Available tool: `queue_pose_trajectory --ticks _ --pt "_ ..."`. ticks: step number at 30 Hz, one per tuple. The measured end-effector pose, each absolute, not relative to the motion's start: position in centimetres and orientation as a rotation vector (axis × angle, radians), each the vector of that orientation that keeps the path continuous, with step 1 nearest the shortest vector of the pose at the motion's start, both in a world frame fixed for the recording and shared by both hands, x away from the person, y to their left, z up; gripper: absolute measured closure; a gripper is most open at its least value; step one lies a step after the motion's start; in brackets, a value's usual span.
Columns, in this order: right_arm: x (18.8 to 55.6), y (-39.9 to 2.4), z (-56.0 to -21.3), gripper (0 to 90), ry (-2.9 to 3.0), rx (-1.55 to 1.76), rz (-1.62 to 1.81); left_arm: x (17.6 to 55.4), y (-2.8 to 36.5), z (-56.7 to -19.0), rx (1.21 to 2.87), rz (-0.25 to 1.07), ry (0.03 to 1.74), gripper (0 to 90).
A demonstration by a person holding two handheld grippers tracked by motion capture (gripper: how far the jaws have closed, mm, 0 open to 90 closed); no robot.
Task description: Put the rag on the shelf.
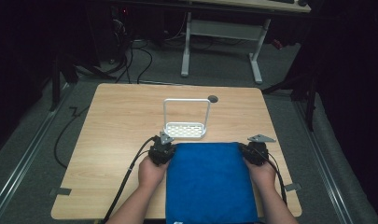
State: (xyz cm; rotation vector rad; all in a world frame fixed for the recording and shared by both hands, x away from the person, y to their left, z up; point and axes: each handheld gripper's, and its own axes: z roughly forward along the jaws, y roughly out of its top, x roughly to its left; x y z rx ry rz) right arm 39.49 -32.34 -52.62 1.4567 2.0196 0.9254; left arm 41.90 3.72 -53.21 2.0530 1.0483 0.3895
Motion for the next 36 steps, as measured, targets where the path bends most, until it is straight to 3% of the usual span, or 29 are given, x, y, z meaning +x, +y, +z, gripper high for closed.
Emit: queue_pose_trajectory --ticks 18,36 --pt "36.0 -29.8 -49.1 88.2 1.910 1.317 1.133 39.9 7.5 -50.6 1.897 0.504 1.017 87.8" --pt "35.3 -25.1 -47.0 88.2 1.889 1.196 1.241 38.1 12.9 -47.7 1.835 0.633 0.989 87.6"
